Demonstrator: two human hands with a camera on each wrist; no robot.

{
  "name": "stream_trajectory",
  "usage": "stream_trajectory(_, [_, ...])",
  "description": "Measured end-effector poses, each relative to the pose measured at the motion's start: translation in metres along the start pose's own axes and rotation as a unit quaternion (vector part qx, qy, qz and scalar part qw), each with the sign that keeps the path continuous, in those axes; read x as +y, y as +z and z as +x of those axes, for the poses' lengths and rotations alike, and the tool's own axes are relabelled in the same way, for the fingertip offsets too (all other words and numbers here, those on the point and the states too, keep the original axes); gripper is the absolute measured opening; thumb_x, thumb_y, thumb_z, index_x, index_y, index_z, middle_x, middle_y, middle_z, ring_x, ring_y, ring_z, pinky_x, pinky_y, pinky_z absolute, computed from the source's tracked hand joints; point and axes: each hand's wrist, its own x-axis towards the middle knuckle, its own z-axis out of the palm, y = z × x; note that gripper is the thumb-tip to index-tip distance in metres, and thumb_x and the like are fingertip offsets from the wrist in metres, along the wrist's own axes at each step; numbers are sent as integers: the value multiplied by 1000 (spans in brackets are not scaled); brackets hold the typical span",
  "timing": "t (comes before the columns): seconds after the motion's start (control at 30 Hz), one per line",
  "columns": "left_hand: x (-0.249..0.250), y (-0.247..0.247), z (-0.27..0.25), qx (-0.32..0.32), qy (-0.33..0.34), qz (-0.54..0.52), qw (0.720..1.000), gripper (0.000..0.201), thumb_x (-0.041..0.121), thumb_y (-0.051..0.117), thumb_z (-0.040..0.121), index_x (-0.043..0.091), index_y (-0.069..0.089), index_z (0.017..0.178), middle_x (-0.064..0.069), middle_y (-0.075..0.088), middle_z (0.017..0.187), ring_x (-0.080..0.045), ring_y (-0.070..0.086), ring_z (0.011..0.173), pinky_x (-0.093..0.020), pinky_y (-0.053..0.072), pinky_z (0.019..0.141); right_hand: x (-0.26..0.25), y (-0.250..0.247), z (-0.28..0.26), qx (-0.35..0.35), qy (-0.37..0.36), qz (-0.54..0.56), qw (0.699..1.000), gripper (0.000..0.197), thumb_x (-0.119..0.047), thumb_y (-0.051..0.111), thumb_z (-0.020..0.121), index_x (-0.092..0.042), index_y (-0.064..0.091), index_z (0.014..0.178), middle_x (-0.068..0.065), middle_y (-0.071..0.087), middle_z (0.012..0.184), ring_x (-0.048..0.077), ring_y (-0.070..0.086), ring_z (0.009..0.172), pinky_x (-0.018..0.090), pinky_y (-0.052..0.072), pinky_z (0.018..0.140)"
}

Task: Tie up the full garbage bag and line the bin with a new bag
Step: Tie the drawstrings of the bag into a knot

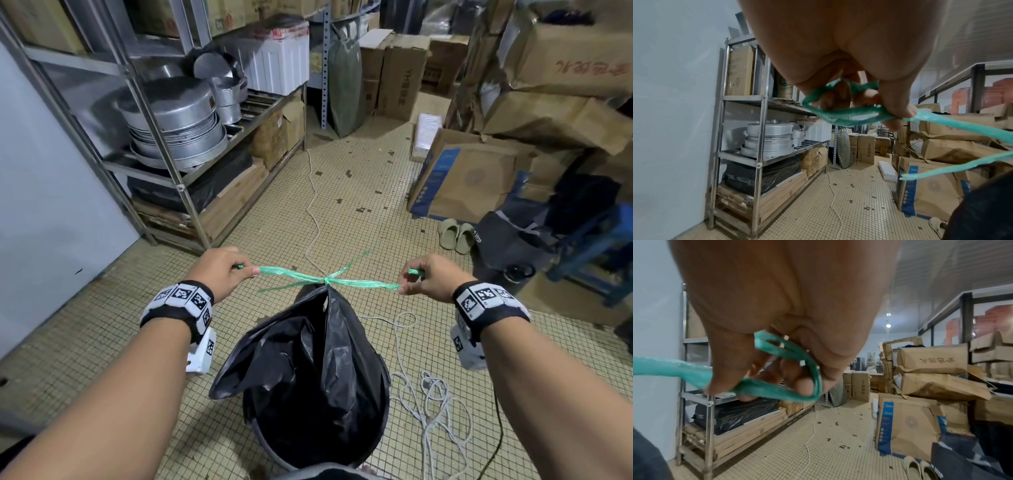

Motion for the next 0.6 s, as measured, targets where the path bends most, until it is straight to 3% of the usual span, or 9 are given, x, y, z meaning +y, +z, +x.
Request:
stream_trajectory(0.1, [3, -1, 3, -27, 3, 24, 999, 24, 47, 65, 91, 27, 73, 82, 6, 52, 81, -14, 52, 73, -29, 38, 61, -12, 5, 3, -23, 2, -72, 997, 13, -31, 78, 84, -34, 68, 93, -16, 70, 86, 8, 63, 89, 35, 48, 88])
stream_trajectory(0.17, [2, 0, 3, -36, 7, 37, 999, 22, 47, 62, 93, 29, 73, 85, 7, 50, 85, -13, 50, 80, -30, 37, 67, -23, 12, 4, -33, 7, -149, 988, 17, -39, 74, 86, -39, 67, 102, -24, 67, 88, 3, 56, 92, 45, 34, 101])
stream_trajectory(0.23, [2, 3, 1, -34, 6, 62, 997, 22, 50, 59, 93, 32, 71, 87, 10, 50, 88, -13, 46, 87, -32, 36, 74, -36, 19, 4, -51, 12, -208, 977, 25, -44, 76, 82, -42, 66, 105, -25, 67, 96, 5, 56, 101, 53, 23, 107])
stream_trajectory(0.3, [3, 6, 0, -36, 6, 103, 994, 23, 56, 54, 94, 38, 67, 88, 14, 50, 91, -13, 42, 91, -33, 31, 80, -51, 26, 5, -74, 22, -268, 960, 48, -47, 80, 75, -42, 61, 119, -19, 67, 112, 14, 54, 118, 64, 8, 113])
stream_trajectory(0.37, [4, 8, 1, -43, 8, 143, 989, 25, 60, 49, 94, 41, 65, 90, 18, 51, 94, -12, 39, 94, -34, 25, 81, -69, 34, 7, -88, 6, -314, 945, 70, -54, 82, 71, -40, 53, 134, -11, 65, 127, 18, 47, 129, 67, -3, 112])
stream_trajectory(0.4, [4, 8, 1, -48, 8, 162, 986, 29, 62, 46, 94, 41, 65, 90, 20, 53, 95, -11, 39, 95, -35, 22, 80, -77, 39, 8, -87, -11, -300, 950, 74, -59, 79, 71, -39, 52, 136, -10, 63, 132, 19, 47, 131, 67, -2, 113])
stream_trajectory(0.47, [5, 9, 2, -59, 3, 194, 979, 36, 66, 41, 94, 40, 66, 90, 22, 57, 96, -9, 39, 96, -35, 14, 73, -92, 47, 9, -67, -42, -202, 976, 66, -64, 72, 77, -34, 56, 134, -10, 64, 131, 18, 52, 128, 62, 11, 117])
stream_trajectory(0.53, [5, 9, 1, -79, -12, 205, 975, 41, 69, 36, 93, 40, 66, 92, 24, 60, 96, -8, 41, 99, -36, 11, 71, -100, 54, 10, -25, -68, -132, 989, 45, -54, 68, 86, -28, 65, 123, -7, 68, 121, 18, 59, 117, 55, 34, 111])
stream_trajectory(0.6, [7, 10, -1, -107, -25, 196, 974, 44, 72, 34, 92, 43, 65, 100, 24, 63, 98, -9, 46, 105, -37, 15, 77, -105, 58, 11, 5, -80, -116, 990, 26, -39, 66, 92, -22, 70, 112, -1, 70, 112, 19, 63, 104, 46, 49, 99])
